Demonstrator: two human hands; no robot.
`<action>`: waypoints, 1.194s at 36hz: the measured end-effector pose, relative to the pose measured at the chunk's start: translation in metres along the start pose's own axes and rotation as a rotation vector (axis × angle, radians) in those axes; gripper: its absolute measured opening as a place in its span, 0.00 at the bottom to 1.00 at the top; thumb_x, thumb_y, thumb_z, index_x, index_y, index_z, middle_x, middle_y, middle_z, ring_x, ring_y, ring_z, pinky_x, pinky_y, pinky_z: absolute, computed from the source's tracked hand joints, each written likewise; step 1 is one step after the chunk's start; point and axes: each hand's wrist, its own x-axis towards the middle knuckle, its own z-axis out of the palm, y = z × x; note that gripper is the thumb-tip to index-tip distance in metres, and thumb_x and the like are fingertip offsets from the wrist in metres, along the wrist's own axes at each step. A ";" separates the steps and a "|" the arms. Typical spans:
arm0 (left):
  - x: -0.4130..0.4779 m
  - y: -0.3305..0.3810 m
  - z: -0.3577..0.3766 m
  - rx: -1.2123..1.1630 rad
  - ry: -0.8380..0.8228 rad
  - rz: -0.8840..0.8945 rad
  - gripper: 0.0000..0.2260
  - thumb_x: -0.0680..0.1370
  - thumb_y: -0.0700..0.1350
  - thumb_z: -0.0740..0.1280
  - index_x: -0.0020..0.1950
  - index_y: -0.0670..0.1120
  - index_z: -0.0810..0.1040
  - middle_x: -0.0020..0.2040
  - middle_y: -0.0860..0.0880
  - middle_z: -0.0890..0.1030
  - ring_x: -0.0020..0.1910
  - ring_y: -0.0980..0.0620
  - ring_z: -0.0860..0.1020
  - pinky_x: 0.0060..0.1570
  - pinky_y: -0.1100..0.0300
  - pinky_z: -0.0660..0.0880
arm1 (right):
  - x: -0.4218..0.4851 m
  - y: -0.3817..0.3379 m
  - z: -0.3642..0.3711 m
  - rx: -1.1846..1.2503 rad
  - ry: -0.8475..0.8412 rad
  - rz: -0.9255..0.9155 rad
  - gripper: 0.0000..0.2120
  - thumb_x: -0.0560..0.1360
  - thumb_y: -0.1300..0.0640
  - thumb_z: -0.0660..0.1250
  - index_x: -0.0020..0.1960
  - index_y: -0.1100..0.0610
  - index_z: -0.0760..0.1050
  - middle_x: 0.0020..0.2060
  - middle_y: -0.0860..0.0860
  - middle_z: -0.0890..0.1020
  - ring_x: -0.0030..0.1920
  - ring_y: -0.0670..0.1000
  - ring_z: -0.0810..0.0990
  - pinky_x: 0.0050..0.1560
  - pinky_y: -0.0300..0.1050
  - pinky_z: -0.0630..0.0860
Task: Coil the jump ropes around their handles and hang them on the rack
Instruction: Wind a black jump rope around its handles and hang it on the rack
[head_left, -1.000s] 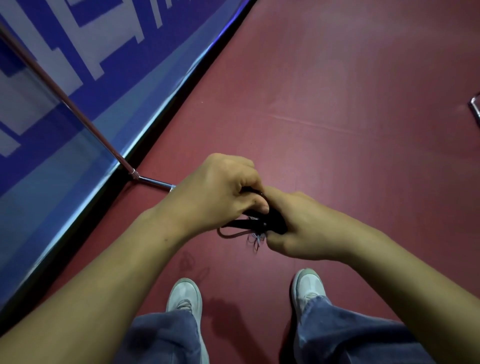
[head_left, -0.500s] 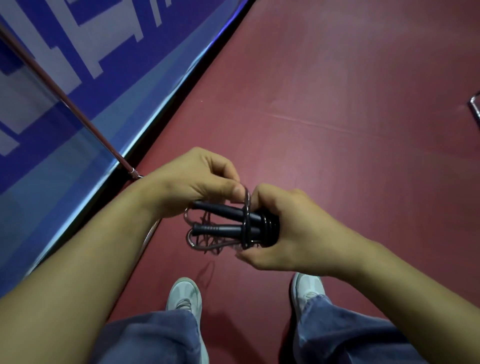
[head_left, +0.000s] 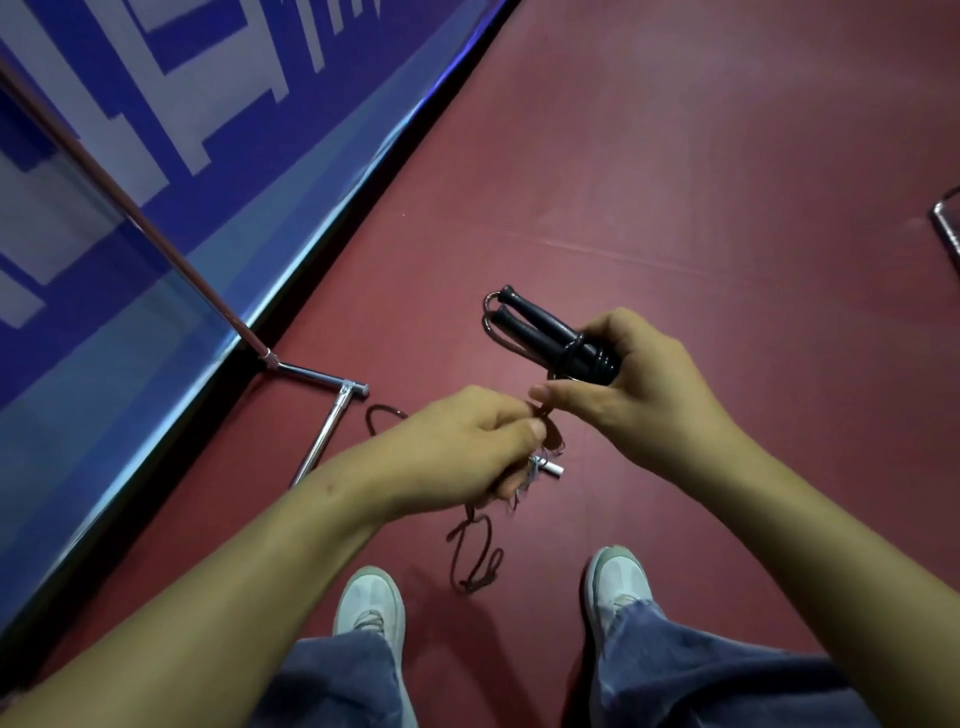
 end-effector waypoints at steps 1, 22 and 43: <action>-0.001 0.000 0.000 0.060 -0.001 -0.013 0.12 0.84 0.45 0.61 0.45 0.45 0.81 0.30 0.49 0.78 0.29 0.49 0.74 0.38 0.52 0.75 | 0.001 0.003 -0.001 -0.051 -0.001 0.012 0.21 0.67 0.46 0.81 0.52 0.50 0.74 0.40 0.42 0.78 0.36 0.39 0.76 0.33 0.30 0.71; 0.004 -0.006 -0.049 0.352 0.385 0.429 0.05 0.69 0.49 0.79 0.40 0.50 0.87 0.35 0.53 0.82 0.37 0.52 0.81 0.38 0.53 0.76 | -0.009 0.000 -0.005 -0.210 -0.385 -0.280 0.26 0.79 0.38 0.47 0.37 0.56 0.73 0.29 0.53 0.78 0.32 0.54 0.75 0.37 0.57 0.74; 0.013 0.013 0.017 -0.110 0.170 0.021 0.16 0.85 0.41 0.60 0.38 0.48 0.76 0.28 0.50 0.80 0.23 0.54 0.73 0.28 0.62 0.71 | 0.003 0.002 0.006 -0.011 0.296 -0.169 0.24 0.81 0.47 0.57 0.31 0.58 0.73 0.23 0.55 0.74 0.25 0.55 0.68 0.28 0.47 0.64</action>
